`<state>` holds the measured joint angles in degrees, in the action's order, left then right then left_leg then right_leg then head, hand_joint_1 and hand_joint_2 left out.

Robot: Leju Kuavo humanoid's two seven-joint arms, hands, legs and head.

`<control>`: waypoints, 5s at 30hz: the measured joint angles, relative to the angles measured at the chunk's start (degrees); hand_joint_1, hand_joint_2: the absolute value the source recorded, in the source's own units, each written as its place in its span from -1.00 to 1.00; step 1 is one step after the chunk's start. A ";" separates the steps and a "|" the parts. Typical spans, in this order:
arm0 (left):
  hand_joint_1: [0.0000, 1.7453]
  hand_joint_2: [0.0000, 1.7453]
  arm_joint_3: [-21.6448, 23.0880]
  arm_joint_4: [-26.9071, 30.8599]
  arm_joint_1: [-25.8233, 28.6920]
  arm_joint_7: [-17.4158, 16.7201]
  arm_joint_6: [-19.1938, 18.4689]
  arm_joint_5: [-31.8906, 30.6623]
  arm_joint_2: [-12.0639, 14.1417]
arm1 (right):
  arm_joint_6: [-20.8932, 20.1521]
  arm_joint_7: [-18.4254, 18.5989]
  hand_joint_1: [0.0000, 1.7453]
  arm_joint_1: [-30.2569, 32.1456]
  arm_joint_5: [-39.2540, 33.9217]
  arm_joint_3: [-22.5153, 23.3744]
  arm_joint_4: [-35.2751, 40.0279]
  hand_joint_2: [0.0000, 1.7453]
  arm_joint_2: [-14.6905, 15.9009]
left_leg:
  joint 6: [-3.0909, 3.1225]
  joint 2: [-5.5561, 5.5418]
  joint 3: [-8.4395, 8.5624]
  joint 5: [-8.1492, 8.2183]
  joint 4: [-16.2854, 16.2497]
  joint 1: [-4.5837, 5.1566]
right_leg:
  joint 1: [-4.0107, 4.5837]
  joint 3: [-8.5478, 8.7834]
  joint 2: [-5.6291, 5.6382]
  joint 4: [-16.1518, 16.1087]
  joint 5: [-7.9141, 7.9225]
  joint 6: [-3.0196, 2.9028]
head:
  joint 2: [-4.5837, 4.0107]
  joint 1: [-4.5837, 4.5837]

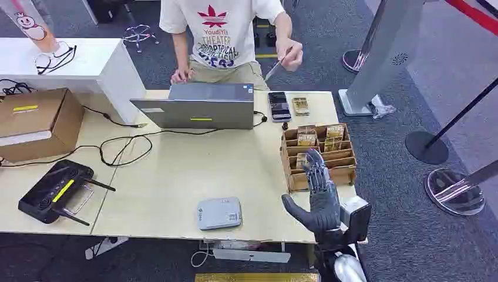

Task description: Pass the card to the sensor for recognition and then transmit it.

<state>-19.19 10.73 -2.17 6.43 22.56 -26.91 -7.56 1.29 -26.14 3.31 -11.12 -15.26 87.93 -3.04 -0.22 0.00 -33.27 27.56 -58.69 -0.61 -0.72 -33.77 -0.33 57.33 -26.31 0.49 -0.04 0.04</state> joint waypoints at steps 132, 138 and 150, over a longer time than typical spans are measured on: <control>-1.00 -1.00 0.50 0.00 -1.31 -2.75 -0.87 -1.73 0.61 | -14.58 2.84 1.00 -30.52 -2.29 -21.90 -24.58 1.00 2.32 | -0.02 0.04 0.03 -0.03 0.00 -0.01 | 0.01 0.01 0.09 0.02 0.03 -0.04 | 0.00 0.00; -1.00 -1.00 0.50 0.00 -1.49 -2.78 -0.83 -1.70 0.61 | -14.30 2.86 1.00 -31.86 -2.76 -24.37 -30.88 1.00 1.14 | -0.02 0.04 0.03 -0.03 0.00 -0.01 | 0.01 0.01 0.08 0.02 0.03 -0.04 | 0.00 0.00; -1.00 -1.00 0.50 0.00 -1.99 -2.80 -1.07 -2.05 0.57 | -13.90 2.19 1.00 -34.89 -2.25 -27.73 -44.06 1.00 -1.27 | -0.02 0.04 0.04 -0.03 0.00 -0.01 | 0.01 0.01 0.09 0.02 0.03 -0.04 | 0.00 0.02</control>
<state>-18.69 10.73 -4.16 3.63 21.49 -28.96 -6.99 -12.61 -23.96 -31.57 -13.37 -42.99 43.87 -4.30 -0.24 0.04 -33.23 27.53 -58.69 -0.62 -0.71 -33.76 -0.25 57.34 -26.28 0.45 -0.04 0.07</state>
